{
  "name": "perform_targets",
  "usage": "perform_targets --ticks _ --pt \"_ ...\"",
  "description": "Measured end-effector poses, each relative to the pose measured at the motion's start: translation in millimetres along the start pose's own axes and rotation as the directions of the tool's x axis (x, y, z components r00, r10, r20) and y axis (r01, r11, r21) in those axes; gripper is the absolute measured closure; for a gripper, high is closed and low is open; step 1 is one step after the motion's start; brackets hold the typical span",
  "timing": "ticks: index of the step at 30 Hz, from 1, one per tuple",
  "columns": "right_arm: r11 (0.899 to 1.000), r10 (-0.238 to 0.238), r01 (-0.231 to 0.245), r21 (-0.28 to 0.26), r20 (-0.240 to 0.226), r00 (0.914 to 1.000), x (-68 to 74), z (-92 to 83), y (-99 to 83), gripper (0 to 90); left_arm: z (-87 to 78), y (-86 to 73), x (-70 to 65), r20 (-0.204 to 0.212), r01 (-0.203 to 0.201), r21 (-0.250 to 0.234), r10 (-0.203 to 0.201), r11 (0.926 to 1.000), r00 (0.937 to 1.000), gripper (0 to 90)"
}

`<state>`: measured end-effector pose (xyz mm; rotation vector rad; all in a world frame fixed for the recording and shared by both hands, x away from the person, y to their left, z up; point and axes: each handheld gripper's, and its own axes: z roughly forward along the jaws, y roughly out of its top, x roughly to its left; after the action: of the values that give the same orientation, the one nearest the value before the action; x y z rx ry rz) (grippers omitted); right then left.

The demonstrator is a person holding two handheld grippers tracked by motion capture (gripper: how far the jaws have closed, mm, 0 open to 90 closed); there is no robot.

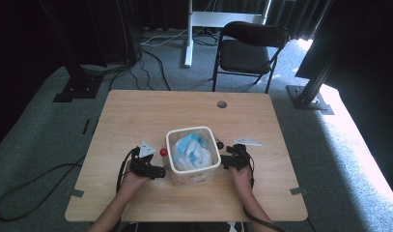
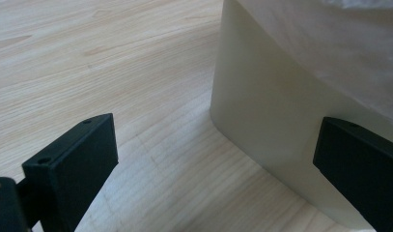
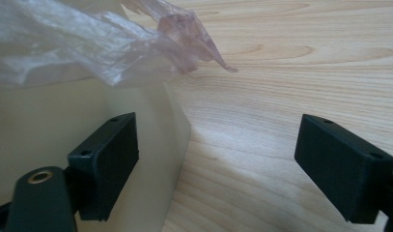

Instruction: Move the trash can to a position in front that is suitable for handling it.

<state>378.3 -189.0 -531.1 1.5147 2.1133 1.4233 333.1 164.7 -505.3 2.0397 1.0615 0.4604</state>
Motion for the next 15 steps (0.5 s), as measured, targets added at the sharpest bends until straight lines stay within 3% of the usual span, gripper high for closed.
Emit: perform_targets --ticks 6,15 --pt "1.0 -0.003 0.003 0.006 -0.024 0.9997 0.1 0.4 -1.0 15.2 -6.1 -5.7 -7.3 -0.022 -0.02 -0.013 0.019 0.9997 0.9996 1.8" --pt "1.0 -0.021 0.022 0.02 -0.066 0.9976 2.9 1.2 -3.0 15.3 -13.8 -17.3 -15.0 -0.011 -0.014 0.004 0.014 0.9999 0.9998 1.8"
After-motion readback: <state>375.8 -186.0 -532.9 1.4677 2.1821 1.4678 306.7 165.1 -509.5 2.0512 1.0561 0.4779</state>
